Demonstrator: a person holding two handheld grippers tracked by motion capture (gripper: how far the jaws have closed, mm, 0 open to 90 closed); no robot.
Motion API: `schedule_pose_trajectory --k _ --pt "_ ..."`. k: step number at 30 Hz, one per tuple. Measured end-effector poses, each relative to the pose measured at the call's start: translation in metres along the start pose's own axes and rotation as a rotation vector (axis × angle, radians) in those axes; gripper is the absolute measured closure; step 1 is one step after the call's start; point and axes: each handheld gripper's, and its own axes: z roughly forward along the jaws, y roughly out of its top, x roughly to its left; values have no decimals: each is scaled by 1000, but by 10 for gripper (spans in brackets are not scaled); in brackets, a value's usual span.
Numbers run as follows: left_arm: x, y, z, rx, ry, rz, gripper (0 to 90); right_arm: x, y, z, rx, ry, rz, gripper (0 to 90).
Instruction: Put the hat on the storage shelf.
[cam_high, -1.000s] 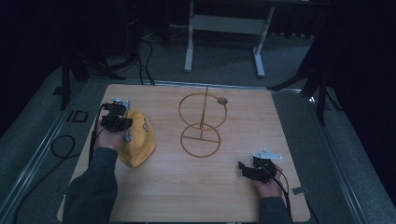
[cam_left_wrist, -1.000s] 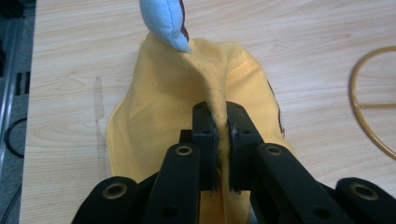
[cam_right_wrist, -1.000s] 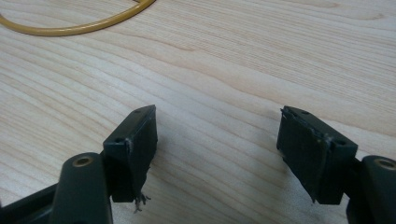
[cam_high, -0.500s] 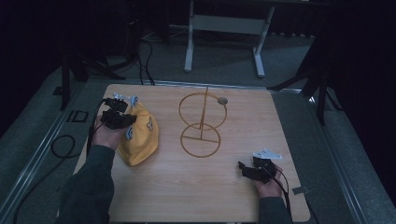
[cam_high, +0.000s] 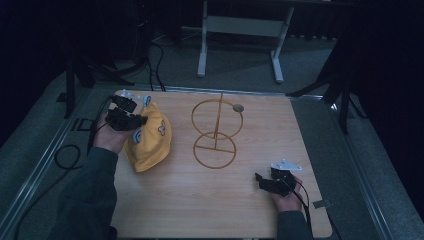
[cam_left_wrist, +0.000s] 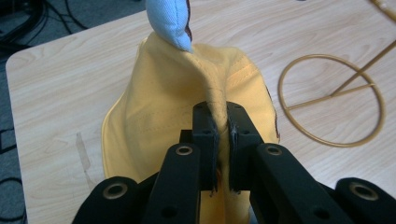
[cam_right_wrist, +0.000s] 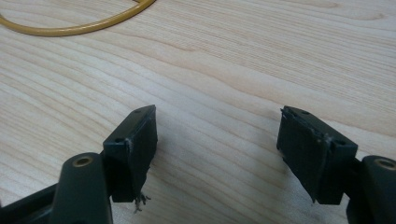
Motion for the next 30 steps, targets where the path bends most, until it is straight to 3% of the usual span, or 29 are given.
schedule_pose_trajectory --k 6,15,24,30 --pt "3 10 -10 14 -29 27 846 0 0 0 0 0 0 284" --pt "10 22 -17 55 -117 56 846 0 0 0 0 0 0 284" --pt "11 31 -21 94 -201 120 845 0 0 0 0 0 1 284" --pt "12 41 -27 109 -216 169 845 0 0 0 0 0 0 284"
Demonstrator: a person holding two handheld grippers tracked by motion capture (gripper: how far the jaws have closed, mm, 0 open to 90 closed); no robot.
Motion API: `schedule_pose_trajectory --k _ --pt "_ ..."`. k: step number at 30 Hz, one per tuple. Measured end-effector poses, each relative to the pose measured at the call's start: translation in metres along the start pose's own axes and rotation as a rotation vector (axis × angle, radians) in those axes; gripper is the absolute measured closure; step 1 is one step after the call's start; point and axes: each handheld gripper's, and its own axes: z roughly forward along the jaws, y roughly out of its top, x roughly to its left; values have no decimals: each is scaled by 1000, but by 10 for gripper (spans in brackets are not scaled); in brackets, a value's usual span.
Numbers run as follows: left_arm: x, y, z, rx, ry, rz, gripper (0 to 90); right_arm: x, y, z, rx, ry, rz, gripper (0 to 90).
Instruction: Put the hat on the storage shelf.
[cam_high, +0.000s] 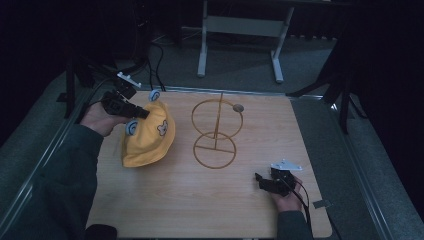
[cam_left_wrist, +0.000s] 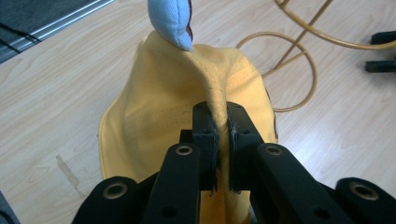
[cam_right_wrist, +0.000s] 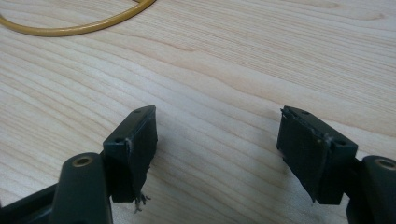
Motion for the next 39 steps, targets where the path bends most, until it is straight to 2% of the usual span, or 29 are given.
schedule_pose_trajectory --k 1,5,6,11,13,14,17,18,26,31,39 --pt "0 0 0 0 0 0 845 0 0 0 0 0 0 284" --pt "4 7 -5 -3 -18 62 845 0 0 0 0 0 -1 284" --pt "4 7 -5 -3 -18 62 845 0 0 0 0 0 0 284" --pt "9 16 -8 19 -27 119 845 0 0 0 0 0 0 284" --pt "9 16 -8 19 -27 119 845 0 0 0 0 0 0 284" --pt "8 18 -10 22 -26 149 845 0 0 0 0 0 0 284" --pt "7 21 -13 10 -43 168 844 0 0 0 0 0 -1 284" --pt "8 22 -16 0 -59 165 844 0 0 0 0 0 -1 284" --pt "11 27 -21 0 -77 176 844 0 0 0 0 0 -2 284" --pt "13 29 -26 -11 -106 179 845 0 0 0 0 0 -1 284" --pt "14 38 -34 -27 -156 222 845 0 0 0 0 0 -1 284"
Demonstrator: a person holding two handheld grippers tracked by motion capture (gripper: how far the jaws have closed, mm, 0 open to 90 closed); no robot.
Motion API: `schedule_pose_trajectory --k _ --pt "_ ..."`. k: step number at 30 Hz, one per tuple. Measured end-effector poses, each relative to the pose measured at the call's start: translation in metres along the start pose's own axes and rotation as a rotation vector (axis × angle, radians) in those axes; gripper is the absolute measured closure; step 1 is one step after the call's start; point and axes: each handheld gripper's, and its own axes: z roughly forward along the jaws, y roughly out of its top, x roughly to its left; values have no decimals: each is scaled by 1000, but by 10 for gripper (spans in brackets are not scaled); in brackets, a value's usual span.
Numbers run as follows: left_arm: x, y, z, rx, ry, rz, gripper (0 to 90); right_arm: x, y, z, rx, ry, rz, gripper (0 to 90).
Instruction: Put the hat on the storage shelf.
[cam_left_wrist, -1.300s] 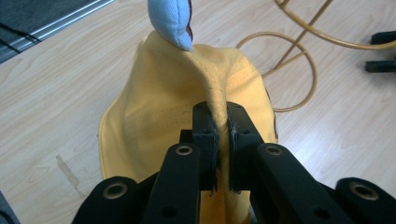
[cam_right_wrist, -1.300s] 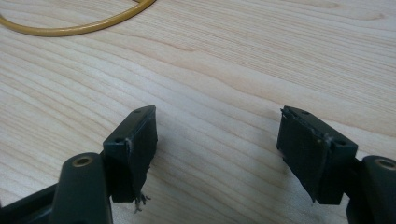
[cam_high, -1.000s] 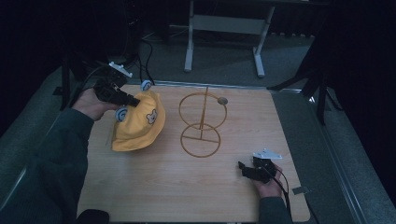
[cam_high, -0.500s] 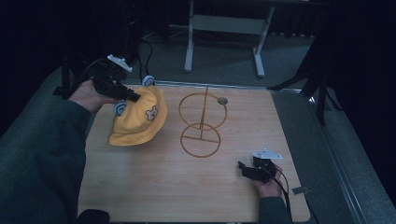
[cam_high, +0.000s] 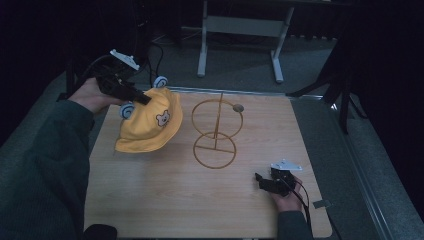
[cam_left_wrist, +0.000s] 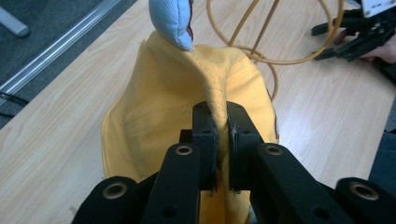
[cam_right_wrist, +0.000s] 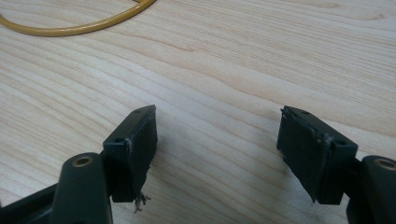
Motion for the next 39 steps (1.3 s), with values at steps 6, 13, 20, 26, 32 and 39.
schedule_pose_trajectory --k 6,13,20,26,32,39 --pt "0 6 -4 -10 -14 14 845 0 0 0 0 0 -2 284" --pt "1 13 -9 -21 -36 27 845 0 0 0 0 0 0 284" --pt "-2 20 -11 -8 -53 47 845 0 0 0 0 0 0 284" --pt "-2 25 -11 6 -68 60 845 0 0 0 0 0 0 284" --pt "-1 29 -13 10 -78 67 844 0 0 0 0 0 0 284" --pt "-2 36 -16 29 -79 77 844 0 0 0 0 -1 0 284"
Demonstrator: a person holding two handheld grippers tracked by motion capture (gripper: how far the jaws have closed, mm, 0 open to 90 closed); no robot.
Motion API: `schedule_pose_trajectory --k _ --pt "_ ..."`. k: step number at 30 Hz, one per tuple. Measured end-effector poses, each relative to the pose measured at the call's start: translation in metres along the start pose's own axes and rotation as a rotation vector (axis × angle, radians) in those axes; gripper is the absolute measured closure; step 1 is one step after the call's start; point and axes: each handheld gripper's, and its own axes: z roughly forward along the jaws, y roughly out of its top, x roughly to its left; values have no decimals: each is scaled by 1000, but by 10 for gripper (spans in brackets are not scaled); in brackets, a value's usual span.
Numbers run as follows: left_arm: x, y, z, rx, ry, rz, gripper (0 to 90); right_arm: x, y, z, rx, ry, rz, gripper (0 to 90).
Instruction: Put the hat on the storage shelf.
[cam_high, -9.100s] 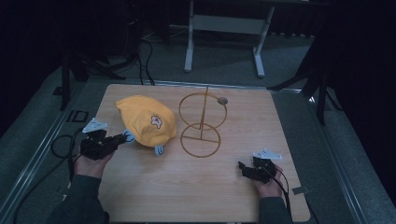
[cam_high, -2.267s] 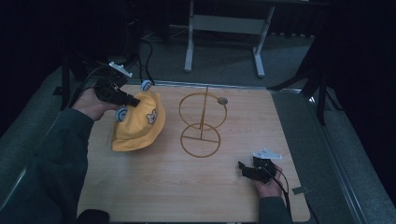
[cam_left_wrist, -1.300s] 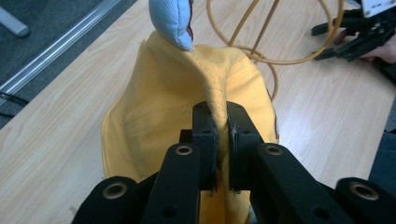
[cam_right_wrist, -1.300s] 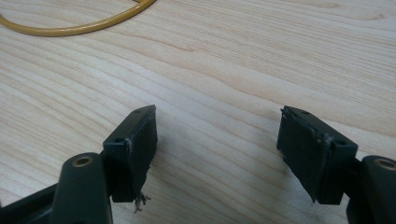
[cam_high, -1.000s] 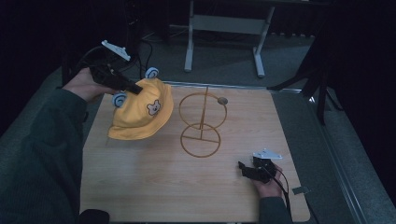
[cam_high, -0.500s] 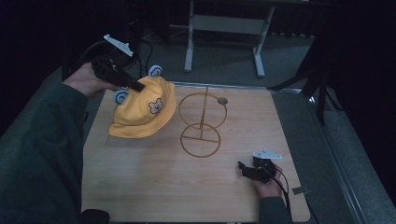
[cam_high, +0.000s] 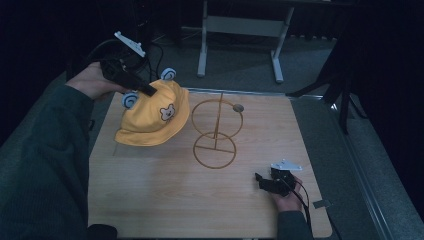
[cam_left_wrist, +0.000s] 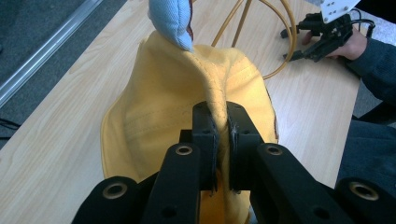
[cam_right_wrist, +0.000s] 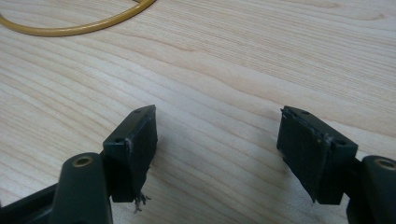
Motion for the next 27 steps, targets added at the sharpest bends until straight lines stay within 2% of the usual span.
schedule_pose_trajectory --k 4,14,19,22,27 --pt "0 5 -1 19 0 7 844 0 0 0 1 0 1 284" --pt "-3 16 -5 24 -13 26 844 0 0 0 0 0 0 284" --pt "-5 20 -8 4 -32 42 845 0 0 0 1 1 1 284" --pt "-7 20 -11 -24 -49 55 845 0 0 0 0 1 0 284" --pt "-8 20 -13 -31 -54 59 844 0 0 0 0 1 0 284"
